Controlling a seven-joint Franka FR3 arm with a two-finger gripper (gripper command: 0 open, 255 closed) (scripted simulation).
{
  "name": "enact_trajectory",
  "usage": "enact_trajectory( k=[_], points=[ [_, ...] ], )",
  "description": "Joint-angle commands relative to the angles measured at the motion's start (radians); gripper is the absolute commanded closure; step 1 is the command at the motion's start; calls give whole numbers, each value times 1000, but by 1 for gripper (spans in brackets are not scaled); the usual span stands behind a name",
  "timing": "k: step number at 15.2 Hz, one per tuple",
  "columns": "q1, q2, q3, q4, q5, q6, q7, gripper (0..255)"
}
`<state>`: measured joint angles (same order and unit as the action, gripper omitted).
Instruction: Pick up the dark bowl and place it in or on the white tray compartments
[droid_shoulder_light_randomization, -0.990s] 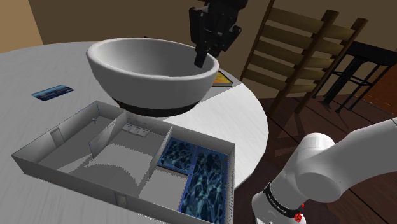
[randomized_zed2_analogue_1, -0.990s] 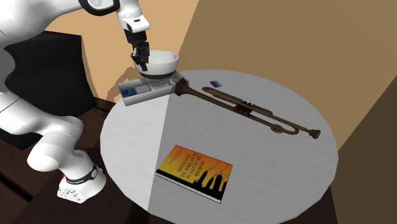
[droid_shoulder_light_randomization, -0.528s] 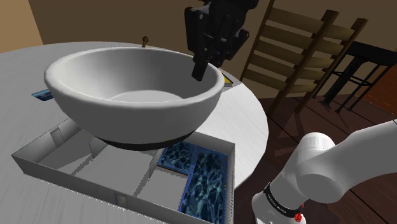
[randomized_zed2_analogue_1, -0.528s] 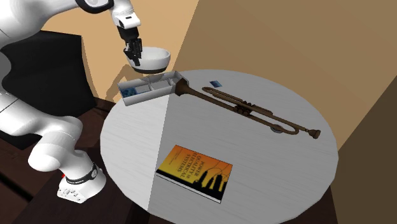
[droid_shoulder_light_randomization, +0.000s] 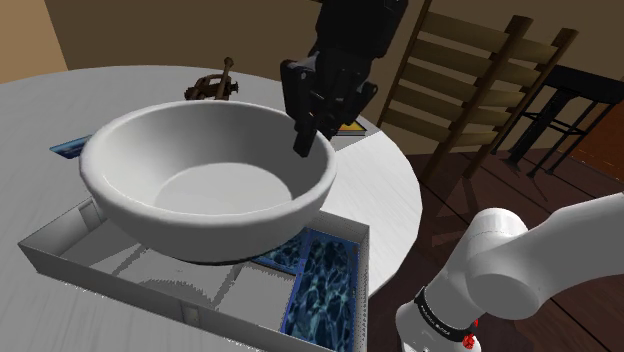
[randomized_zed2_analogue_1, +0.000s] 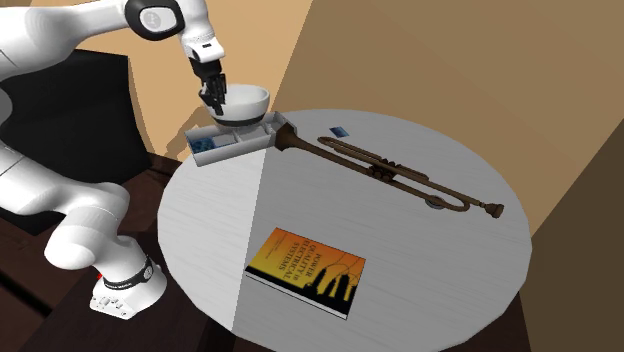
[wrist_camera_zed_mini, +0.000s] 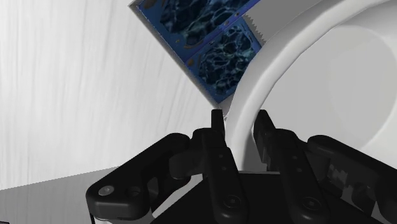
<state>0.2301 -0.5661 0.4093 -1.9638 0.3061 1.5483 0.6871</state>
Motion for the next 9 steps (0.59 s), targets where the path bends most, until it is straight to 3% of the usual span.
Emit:
enact_trajectory(
  k=[1, 9],
  points=[
    [4, -19, 0, -44, 6, 27, -7, 255],
    [14, -52, 12, -172, 24, 122, -25, 255]
  ],
)
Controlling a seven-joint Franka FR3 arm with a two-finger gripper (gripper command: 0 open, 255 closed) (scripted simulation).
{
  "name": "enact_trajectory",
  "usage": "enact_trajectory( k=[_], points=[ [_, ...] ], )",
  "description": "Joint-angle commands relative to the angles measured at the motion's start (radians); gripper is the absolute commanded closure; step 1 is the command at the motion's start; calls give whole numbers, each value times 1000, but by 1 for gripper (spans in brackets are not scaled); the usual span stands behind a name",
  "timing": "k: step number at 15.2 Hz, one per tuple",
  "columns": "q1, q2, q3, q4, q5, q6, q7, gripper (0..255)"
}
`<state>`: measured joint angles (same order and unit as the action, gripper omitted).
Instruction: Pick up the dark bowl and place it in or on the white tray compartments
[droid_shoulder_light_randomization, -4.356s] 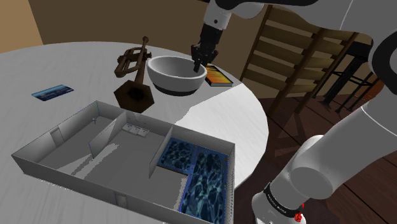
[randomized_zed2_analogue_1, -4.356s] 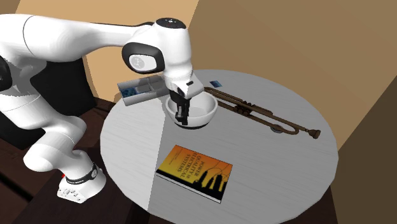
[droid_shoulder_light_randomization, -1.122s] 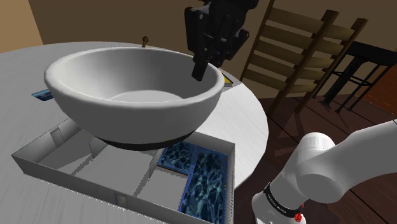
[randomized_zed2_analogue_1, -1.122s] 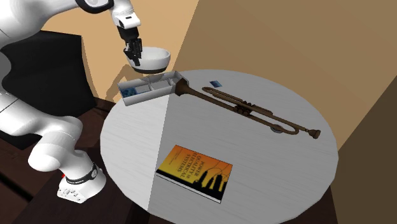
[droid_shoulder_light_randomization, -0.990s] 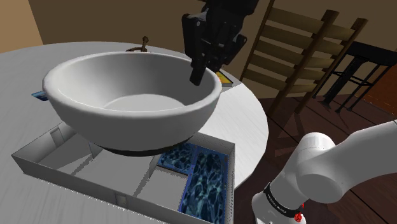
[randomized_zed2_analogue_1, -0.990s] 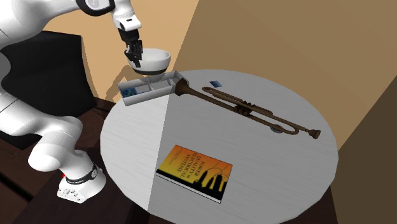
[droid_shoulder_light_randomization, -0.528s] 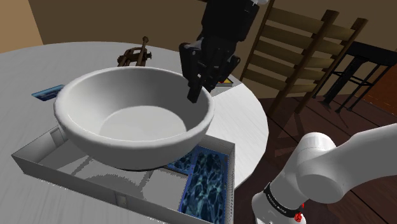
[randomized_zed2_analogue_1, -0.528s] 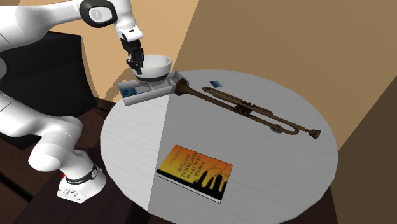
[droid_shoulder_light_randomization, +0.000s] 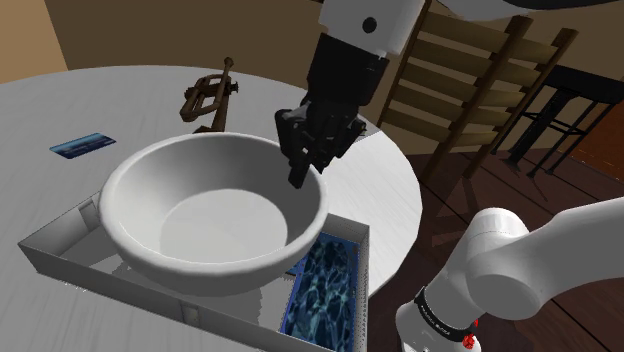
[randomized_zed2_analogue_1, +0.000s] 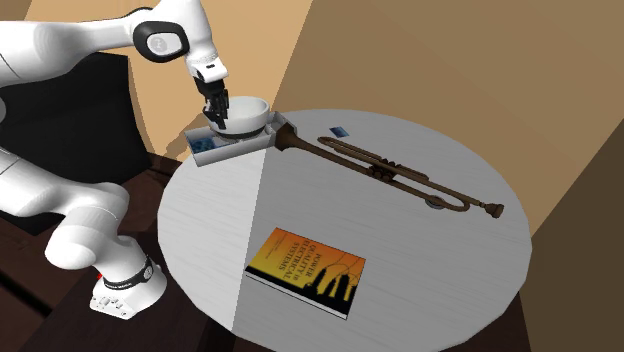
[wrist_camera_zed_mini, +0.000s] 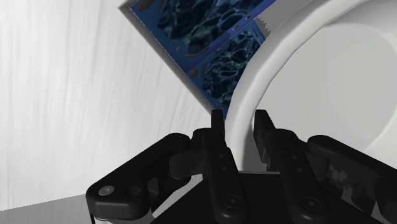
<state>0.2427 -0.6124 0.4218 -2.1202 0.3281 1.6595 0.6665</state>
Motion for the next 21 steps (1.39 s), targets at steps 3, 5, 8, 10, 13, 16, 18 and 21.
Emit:
enact_trajectory(
  k=[3, 5, 8, 10, 13, 16, 18, 21],
  points=[
    [1, -6, -1, -15, 2, 11, -4, 255],
    [1, -6, -1, -15, 2, 11, -4, 255],
    [1, -6, -1, -15, 2, 11, -4, 255],
    [1, -5, -1, -16, 2, 11, -4, 0],
    [1, -5, 0, -16, 2, 12, -4, 0],
    [-4, 5, -15, 57, -9, -53, 1, 0],
    [-8, 19, -27, 127, -19, -110, 7, 0],
    [-8, 19, -27, 127, -19, -110, 7, 0]
  ],
)
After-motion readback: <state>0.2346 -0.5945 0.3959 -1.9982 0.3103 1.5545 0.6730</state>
